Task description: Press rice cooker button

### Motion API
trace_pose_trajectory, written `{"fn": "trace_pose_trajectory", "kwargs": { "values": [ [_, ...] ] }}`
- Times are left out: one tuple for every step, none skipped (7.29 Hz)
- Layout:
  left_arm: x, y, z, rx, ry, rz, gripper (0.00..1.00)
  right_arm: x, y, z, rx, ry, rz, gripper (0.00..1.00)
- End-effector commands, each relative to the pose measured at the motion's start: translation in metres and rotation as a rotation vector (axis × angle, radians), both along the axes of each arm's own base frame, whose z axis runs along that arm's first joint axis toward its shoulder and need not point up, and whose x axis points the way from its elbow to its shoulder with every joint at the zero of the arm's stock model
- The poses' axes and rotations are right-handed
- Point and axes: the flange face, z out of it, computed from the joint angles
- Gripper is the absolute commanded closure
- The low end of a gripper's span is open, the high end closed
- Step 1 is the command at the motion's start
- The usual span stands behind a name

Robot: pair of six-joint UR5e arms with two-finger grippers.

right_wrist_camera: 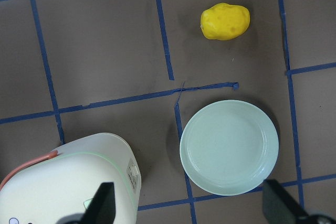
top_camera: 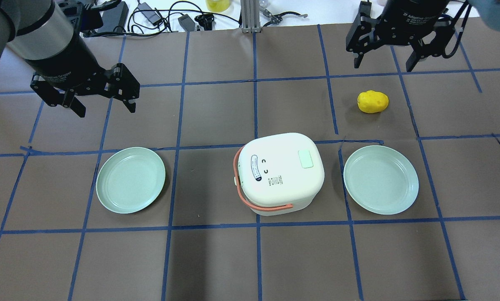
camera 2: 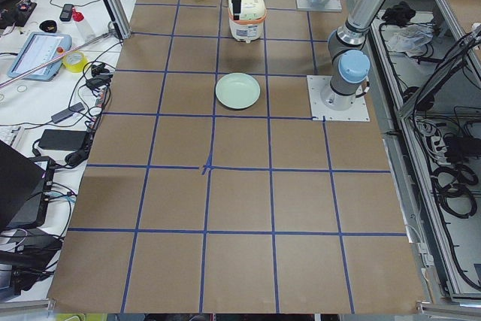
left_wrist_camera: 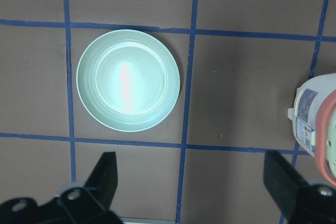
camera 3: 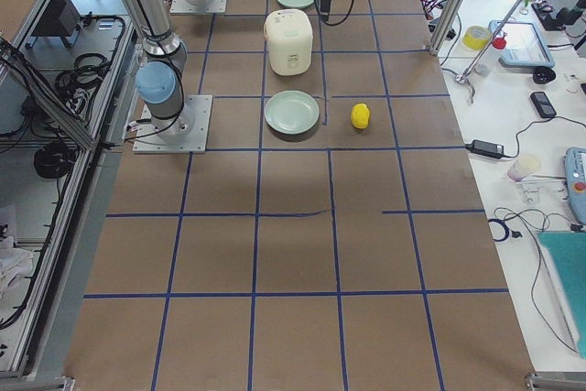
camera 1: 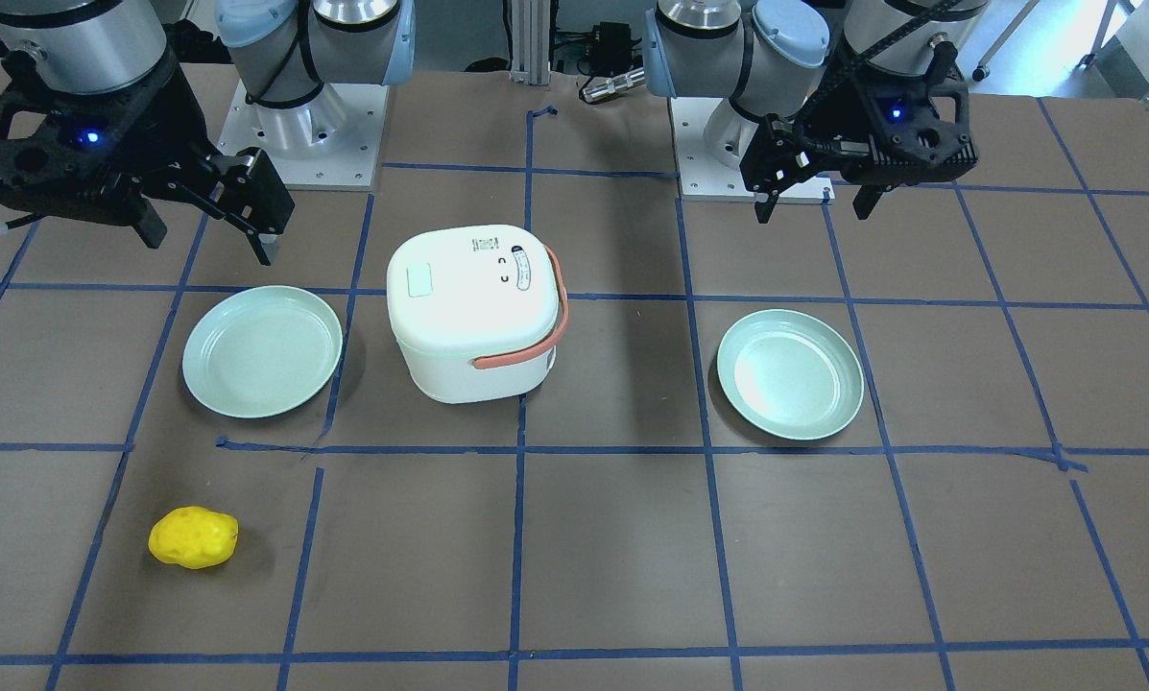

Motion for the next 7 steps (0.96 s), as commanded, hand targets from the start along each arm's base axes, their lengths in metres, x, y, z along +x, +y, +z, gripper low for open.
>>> {"fn": "trace_pose_trajectory", "kwargs": {
  "values": [
    [0.0,0.0,0.0,0.0,0.0,0.002,0.0,0.0,0.0,0.0,0.002,0.001,0.0,0.0],
    [0.0,0.0,0.0,0.0,0.0,0.002,0.0,0.001,0.001,-0.002,0.005,0.0,0.002,0.0],
    [0.0,0.0,0.0,0.0,0.0,0.0,0.0,0.006,0.005,-0.01,0.027,-0.009,0.014,0.16],
    [0.0,0.0,0.0,0.0,0.0,0.0,0.0,0.025,0.018,-0.031,0.071,-0.014,0.043,0.44],
    [0.0,0.0,0.0,0.0,0.0,0.0,0.0,0.046,0.034,-0.054,0.118,-0.012,0.082,0.69],
    [0.0,0.0,0.0,0.0,0.0,0.0,0.0,0.067,0.049,-0.079,0.171,-0.013,0.109,0.81],
    [0.0,0.0,0.0,0.0,0.0,0.0,0.0,0.089,0.062,-0.102,0.207,-0.008,0.147,0.87]
  ]
}}
